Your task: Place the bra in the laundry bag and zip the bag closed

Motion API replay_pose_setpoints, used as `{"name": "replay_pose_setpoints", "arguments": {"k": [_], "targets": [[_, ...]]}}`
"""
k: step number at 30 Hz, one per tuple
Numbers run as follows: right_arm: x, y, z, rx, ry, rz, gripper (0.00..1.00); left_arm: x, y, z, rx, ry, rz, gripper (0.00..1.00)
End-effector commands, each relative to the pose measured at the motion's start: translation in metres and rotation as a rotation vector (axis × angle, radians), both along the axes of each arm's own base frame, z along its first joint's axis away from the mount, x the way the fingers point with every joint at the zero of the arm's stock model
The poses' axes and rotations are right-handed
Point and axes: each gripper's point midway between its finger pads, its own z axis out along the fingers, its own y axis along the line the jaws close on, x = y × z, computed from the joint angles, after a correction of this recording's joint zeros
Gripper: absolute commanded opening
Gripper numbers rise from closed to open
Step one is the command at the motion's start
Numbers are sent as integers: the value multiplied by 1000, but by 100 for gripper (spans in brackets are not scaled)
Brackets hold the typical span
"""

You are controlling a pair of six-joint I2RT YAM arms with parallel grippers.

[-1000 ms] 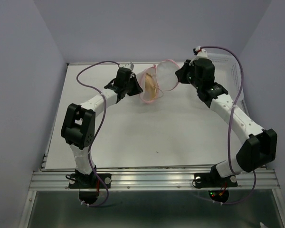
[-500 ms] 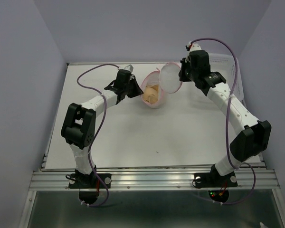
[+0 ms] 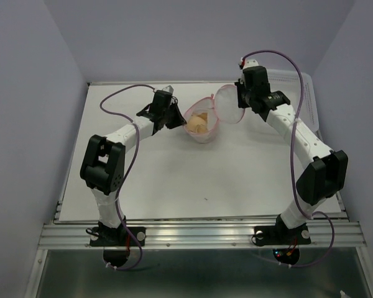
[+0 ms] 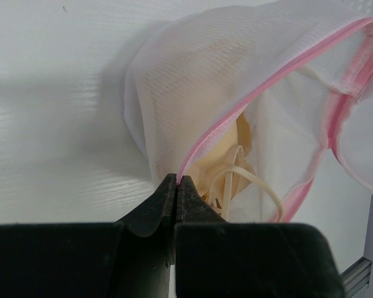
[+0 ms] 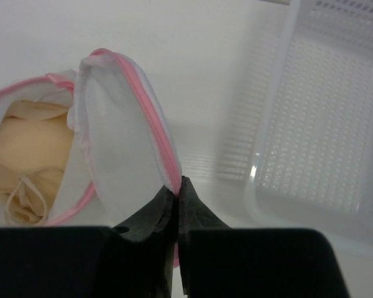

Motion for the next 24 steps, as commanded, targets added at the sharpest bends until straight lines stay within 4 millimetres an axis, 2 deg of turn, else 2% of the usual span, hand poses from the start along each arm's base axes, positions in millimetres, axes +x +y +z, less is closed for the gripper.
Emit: {"name": "replay_pose_setpoints", "arguments": {"k": [1, 5, 6, 12, 13, 17, 18, 23, 24], "targets": [[13, -5, 47, -116, -151, 75, 6, 15, -12, 40, -55, -85, -8, 0], [17, 3, 53, -196, -168, 134, 6, 18, -19, 46, -71, -93, -19, 0], [17, 7, 56, -205, -178, 145, 6, 18, -21, 42, -70, -84, -26, 0], [6, 46, 66, -256, -228, 262, 8, 19, -33, 35, -96, -60, -31, 0], [0, 59, 62, -276, -223, 290, 8, 19, -35, 35, -103, -64, -33, 0], [-9, 80, 46, -379, -204, 319, 11, 20, -39, 34, -124, -63, -32, 0], [-13, 92, 44, -383, -205, 324, 11, 17, -39, 30, -122, -54, -33, 0], [-12, 114, 31, -418, -192, 289, 13, 13, -39, 26, -151, -43, -23, 0], [-14, 123, 30, -393, -193, 296, 16, 12, -40, 25, -161, -43, -22, 0]]}}
